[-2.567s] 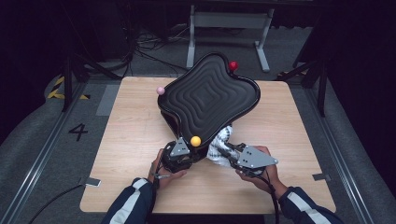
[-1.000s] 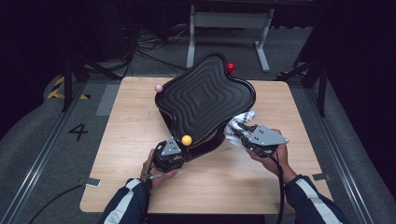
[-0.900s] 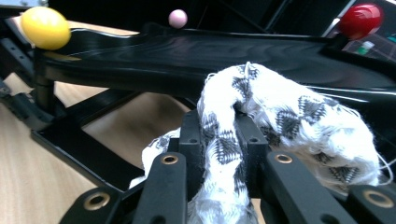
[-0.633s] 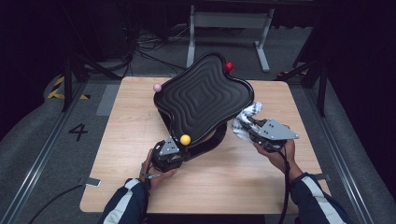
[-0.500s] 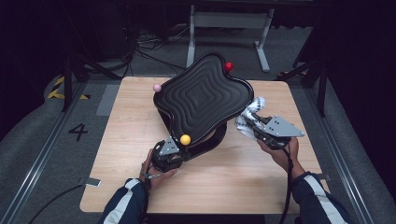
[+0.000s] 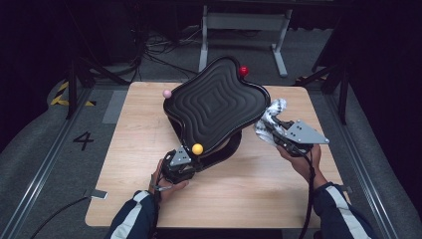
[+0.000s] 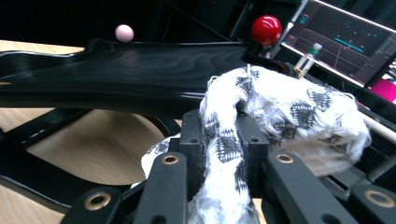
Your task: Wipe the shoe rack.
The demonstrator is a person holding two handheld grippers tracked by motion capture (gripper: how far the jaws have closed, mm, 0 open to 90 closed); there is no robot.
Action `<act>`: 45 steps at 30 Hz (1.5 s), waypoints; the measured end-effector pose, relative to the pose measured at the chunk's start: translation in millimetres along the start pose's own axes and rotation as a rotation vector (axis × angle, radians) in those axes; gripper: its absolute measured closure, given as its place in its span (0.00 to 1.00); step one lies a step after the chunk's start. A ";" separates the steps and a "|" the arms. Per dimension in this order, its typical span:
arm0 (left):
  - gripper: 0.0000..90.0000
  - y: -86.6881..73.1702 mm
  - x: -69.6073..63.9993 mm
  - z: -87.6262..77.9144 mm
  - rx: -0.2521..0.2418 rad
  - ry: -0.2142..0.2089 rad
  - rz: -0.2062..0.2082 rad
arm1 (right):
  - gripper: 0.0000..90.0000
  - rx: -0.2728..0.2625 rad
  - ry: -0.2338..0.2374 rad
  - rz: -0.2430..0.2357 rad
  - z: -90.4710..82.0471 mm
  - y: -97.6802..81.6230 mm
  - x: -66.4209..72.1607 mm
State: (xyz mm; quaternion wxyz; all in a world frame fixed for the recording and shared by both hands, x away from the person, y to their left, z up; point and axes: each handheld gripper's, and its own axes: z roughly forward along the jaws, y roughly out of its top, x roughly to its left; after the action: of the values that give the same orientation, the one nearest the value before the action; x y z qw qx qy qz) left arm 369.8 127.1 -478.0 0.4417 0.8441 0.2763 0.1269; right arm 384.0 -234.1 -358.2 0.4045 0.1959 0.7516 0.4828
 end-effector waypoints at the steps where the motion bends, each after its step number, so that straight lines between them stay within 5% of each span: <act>1: 0.82 0.0 -0.1 0.0 0.000 0.000 0.000 | 0.85 0.000 0.000 -0.007 0.3 1.1 2.1; 25: 0.82 0.9 0.3 0.9 0.011 -0.008 0.017 | 0.84 0.004 0.159 -0.123 16.3 11.9 43.9; 45: 0.82 1.2 -0.2 1.2 0.024 -0.011 0.009 | 0.84 0.008 0.330 -0.208 41.4 22.1 104.5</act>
State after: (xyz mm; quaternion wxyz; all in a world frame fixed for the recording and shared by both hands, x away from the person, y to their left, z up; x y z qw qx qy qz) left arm 370.6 125.6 -477.6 0.4325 0.8512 0.2718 0.1209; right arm 352.7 -128.9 -390.9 0.3226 0.0369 0.8260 0.4607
